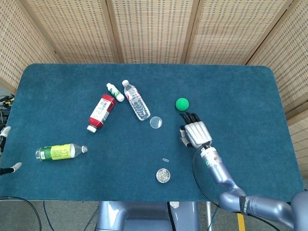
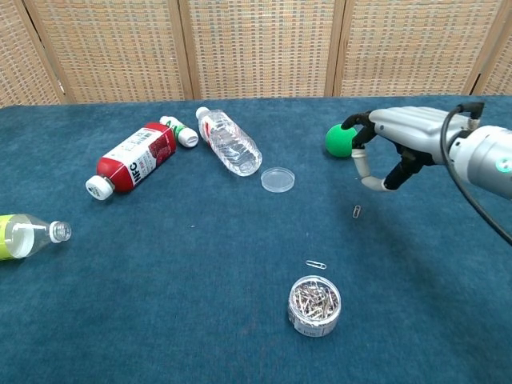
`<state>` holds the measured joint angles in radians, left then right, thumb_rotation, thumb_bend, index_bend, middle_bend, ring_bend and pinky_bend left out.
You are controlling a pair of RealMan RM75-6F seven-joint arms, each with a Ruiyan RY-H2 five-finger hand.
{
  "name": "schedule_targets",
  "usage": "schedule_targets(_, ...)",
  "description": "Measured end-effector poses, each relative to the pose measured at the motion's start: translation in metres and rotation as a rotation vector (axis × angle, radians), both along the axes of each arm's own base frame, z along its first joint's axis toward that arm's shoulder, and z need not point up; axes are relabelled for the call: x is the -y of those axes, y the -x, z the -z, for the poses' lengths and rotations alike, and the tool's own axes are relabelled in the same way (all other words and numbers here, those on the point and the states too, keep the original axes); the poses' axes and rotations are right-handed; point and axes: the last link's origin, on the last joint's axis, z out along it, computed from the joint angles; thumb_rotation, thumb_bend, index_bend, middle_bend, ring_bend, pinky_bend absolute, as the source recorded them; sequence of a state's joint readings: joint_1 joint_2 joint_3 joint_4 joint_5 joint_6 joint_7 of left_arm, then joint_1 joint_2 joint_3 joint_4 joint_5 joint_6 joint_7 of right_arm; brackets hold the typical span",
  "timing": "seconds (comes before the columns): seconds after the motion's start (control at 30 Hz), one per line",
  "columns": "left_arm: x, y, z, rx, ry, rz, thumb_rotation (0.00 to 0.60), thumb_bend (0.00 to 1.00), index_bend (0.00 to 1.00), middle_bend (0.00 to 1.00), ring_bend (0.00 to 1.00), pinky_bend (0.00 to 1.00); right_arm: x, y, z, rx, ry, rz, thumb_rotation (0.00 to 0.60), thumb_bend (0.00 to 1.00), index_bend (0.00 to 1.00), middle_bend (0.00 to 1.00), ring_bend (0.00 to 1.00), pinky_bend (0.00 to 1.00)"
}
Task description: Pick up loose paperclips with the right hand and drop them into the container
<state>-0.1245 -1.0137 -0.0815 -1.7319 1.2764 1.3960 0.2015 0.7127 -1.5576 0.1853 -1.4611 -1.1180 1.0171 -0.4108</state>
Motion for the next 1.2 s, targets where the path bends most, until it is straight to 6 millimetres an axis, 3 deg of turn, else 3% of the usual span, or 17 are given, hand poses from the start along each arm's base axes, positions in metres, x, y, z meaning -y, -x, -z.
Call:
schedule_targets(0.17, 0.002, -0.002, 0.001, 0.000, 0.001, 0.008, 0.600, 0.00, 0.00, 0.00, 0.00, 0.00, -0.030, -0.006, -0.004, 0.031, -0.115, -0.106, 0.600, 0.55, 0.67, 0.09, 0.00, 0.08)
schedule_targets(0.4, 0.002, -0.001, 0.000, 0.003, -0.001, 0.007, 0.600, 0.00, 0.00, 0.00, 0.00, 0.00, -0.073, -0.011, 0.009, -0.020, -0.309, -0.182, 0.600, 0.55, 0.67, 0.09, 0.00, 0.08)
schedule_targets(1.2, 0.001, 0.000, 0.000, 0.001, 0.002, 0.004, 0.600, 0.00, 0.00, 0.00, 0.00, 0.00, -0.085, -0.030, 0.049, -0.050, -0.358, -0.189, 0.600, 0.55, 0.67, 0.09, 0.00, 0.08)
